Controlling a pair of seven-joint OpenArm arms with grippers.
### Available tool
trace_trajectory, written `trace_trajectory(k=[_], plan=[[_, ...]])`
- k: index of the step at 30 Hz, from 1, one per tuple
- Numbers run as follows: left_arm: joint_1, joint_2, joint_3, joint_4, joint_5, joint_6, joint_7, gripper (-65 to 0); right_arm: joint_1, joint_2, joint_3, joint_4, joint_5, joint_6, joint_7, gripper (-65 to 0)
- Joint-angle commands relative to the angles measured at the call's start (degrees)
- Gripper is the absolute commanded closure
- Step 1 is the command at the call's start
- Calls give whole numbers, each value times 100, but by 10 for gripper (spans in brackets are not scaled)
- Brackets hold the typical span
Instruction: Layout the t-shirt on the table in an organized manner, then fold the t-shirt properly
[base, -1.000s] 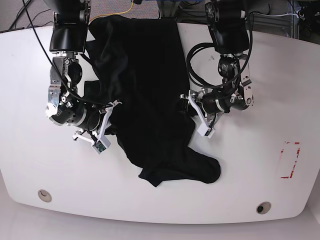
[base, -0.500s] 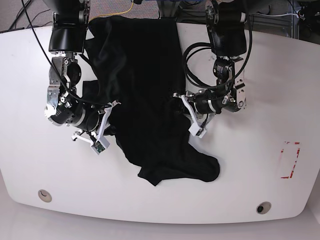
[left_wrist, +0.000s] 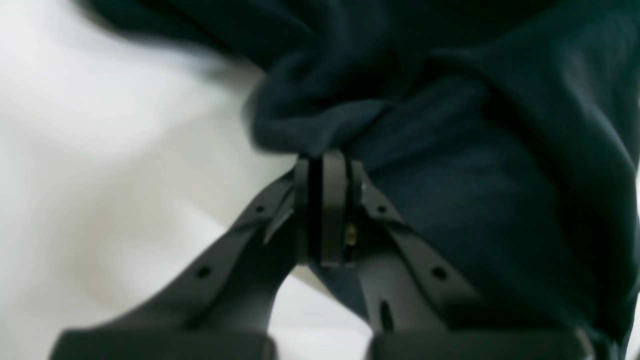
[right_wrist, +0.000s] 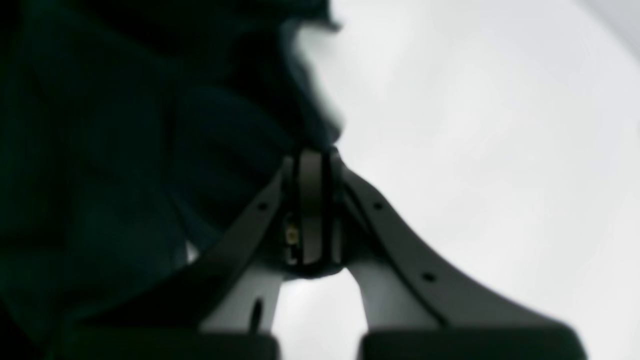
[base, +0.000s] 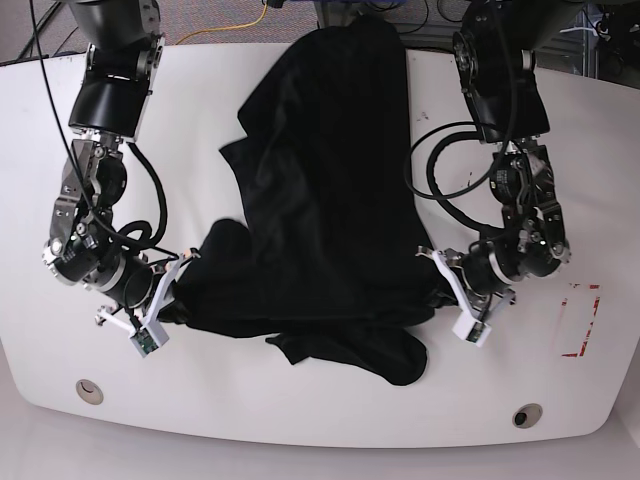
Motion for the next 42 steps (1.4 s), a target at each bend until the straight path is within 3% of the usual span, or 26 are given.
trace_trajectory(k=[1,9,22,34,42], plan=[[-331,-182,-151,398,28,0,226,0,331,215,38,77,2,-29,132,-5],[-1034,-297,-379,1172,28,-9,938,0,876,444,38,77,-7,-29,-176,-6],[-2405,-323,-370,1796,28,-18,1861,0,1720,453,29,-11,-7,-29,-431,-6],[-2608,-332,-370,1796,28,-26,1941,0,1720,382,38,-239,20,-29,-510,-6],[-2907,-305,-318,1805,-8,-26,1941,0,1623,154,38,-248,-7,-29,-510,-6]])
